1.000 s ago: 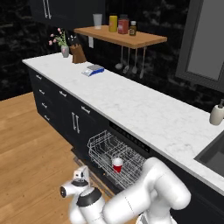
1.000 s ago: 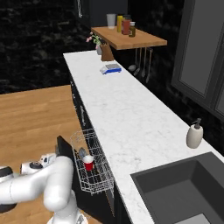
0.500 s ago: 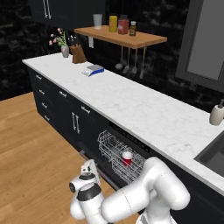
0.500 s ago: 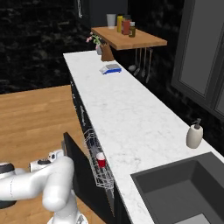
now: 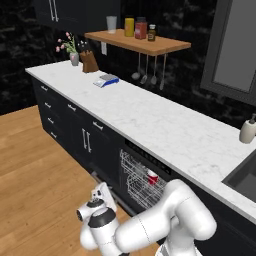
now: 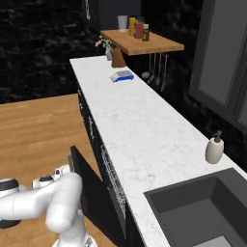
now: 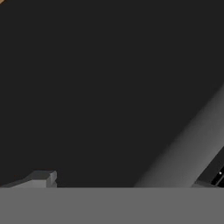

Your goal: Pick up the cup and bowl from the counter, place them in the dishwasher, and close the dishwasher door.

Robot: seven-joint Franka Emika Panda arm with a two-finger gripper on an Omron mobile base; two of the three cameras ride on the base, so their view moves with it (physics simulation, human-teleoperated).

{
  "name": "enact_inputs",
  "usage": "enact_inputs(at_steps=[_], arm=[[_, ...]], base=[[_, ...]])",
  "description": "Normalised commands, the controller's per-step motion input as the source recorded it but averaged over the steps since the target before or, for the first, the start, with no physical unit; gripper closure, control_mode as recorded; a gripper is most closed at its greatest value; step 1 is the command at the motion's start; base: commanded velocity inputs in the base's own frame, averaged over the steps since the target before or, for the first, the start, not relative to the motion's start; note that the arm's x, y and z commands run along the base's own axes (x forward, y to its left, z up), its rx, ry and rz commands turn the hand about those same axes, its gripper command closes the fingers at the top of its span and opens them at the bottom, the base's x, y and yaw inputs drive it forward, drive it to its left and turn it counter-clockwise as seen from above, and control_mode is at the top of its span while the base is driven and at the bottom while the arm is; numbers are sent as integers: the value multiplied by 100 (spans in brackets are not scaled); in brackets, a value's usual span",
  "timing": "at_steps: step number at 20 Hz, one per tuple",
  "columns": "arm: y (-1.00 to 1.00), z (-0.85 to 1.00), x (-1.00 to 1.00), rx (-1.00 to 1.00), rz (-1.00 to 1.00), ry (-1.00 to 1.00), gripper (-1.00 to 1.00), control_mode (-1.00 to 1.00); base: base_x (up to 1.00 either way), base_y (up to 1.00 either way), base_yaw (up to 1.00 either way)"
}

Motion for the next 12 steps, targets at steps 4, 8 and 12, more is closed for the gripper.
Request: enact_inputs(at_steps=[4, 8, 12], arm=[[-58, -76, 21, -83, -31, -28, -100, -100], [-54, -62, 23, -86, -32, -26, -100, -100], [-73, -87, 24, -73, -30, -26, -100, -100]], base=[[0, 0, 0], [0, 0, 0], [0, 0, 0]])
